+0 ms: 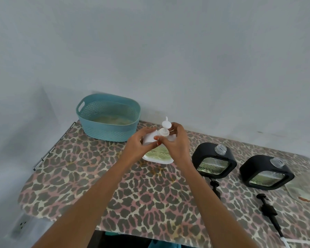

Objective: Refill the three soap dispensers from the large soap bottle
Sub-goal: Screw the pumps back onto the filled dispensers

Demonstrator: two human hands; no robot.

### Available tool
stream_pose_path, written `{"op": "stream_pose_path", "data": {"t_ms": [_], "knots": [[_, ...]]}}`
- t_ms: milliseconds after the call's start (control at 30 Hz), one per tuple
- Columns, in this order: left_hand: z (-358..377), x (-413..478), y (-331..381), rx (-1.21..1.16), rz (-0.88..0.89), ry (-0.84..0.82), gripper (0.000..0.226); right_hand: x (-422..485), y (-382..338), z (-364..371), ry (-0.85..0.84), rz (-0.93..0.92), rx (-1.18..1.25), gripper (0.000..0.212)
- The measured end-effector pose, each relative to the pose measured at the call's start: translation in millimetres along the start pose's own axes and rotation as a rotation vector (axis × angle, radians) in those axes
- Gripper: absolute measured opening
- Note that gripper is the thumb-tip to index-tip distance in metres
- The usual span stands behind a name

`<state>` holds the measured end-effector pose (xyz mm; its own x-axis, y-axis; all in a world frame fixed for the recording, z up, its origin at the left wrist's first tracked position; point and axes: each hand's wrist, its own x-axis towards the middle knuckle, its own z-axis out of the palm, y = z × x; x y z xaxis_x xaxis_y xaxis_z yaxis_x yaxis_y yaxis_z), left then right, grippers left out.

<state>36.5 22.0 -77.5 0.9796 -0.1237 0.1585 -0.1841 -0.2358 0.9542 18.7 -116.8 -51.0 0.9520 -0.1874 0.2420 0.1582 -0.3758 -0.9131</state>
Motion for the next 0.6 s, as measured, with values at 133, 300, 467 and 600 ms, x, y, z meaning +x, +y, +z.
{"op": "stream_pose_path", "data": {"t_ms": [133, 300, 467, 600], "knots": [[-0.2, 0.1, -0.6, -0.005, -0.007, 0.000, 0.047, 4.6, 0.8, -14.6, -0.151, -0.023, -0.067, 0.048], [-0.3, -0.5, 0.1, 0.000, -0.002, -0.006, 0.048, 8.3, 3.4, -20.5, -0.237, -0.012, -0.092, 0.035], [-0.1, -1.1, 1.7, -0.004, -0.002, -0.002, 0.049, 10.3, 3.7, -9.5, -0.101, -0.019, -0.080, 0.030], [-0.1, -2.0, 2.1, -0.025, -0.005, 0.000, 0.047, 10.1, 4.6, 1.7, -0.015, 0.025, -0.106, 0.047]]}}
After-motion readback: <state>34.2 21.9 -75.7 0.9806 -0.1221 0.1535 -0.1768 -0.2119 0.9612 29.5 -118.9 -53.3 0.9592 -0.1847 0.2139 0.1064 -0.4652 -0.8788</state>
